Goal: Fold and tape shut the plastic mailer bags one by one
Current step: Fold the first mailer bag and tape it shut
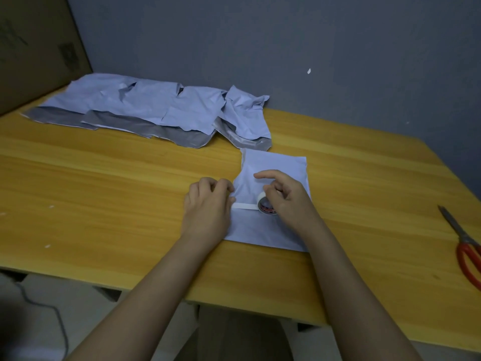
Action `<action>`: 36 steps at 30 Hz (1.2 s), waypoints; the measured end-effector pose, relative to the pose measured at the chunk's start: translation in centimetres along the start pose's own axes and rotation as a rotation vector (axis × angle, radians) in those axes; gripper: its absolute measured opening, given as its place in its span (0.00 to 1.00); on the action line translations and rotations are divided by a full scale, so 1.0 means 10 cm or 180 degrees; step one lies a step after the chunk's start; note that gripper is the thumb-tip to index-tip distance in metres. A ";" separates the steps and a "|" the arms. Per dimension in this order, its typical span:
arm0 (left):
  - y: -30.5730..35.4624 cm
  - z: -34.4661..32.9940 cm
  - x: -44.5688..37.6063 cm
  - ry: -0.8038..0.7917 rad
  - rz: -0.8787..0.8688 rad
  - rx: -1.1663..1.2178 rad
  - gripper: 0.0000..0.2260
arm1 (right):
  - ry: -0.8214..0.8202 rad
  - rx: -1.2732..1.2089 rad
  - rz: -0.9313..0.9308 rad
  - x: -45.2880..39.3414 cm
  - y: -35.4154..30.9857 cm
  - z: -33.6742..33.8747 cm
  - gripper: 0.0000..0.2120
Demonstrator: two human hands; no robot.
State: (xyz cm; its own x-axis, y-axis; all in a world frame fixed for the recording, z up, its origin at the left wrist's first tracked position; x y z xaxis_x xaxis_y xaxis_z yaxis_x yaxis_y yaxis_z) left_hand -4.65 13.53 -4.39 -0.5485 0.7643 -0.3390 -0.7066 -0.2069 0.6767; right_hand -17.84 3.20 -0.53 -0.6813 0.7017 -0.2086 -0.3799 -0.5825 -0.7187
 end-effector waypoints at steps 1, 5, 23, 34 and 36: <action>0.00 0.00 -0.01 -0.0025 0.0002 0.0021 0.10 | 0.0022 -0.0020 0.0008 0.00 0.00 0.00 0.13; 0.00 0.03 -0.03 -0.0103 0.0068 0.0208 0.10 | 0.0060 0.0006 0.0028 0.00 0.00 -0.03 0.13; 0.30 0.02 0.28 -0.0749 -0.0723 -0.0487 0.20 | 0.0088 -0.0165 -0.0095 -0.02 0.06 -0.03 0.14; 0.32 0.00 0.32 -0.0746 -0.0744 -0.1063 0.19 | 0.0150 -0.0333 -0.0129 -0.03 0.09 -0.04 0.11; 0.31 -0.03 0.33 -0.0658 -0.0838 -0.1214 0.19 | 0.0180 -0.0467 -0.0169 -0.02 0.11 -0.03 0.09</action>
State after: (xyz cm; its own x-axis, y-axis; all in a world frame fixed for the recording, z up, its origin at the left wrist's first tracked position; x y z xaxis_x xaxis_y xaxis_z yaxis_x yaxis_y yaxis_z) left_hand -8.81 15.23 -3.58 -0.2571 0.9175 -0.3034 -0.9431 -0.1697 0.2859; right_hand -17.90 2.58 -1.47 -0.6248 0.7543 -0.2017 -0.3162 -0.4806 -0.8180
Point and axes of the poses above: each hand's wrist, its own x-axis away from the middle knuckle, its own z-axis out of the back of the hand, y = z × x, the point moved 1 cm from there along -x, towards the middle knuckle, and after that the axes turned 14 degrees about x, right-handed, at the moved point
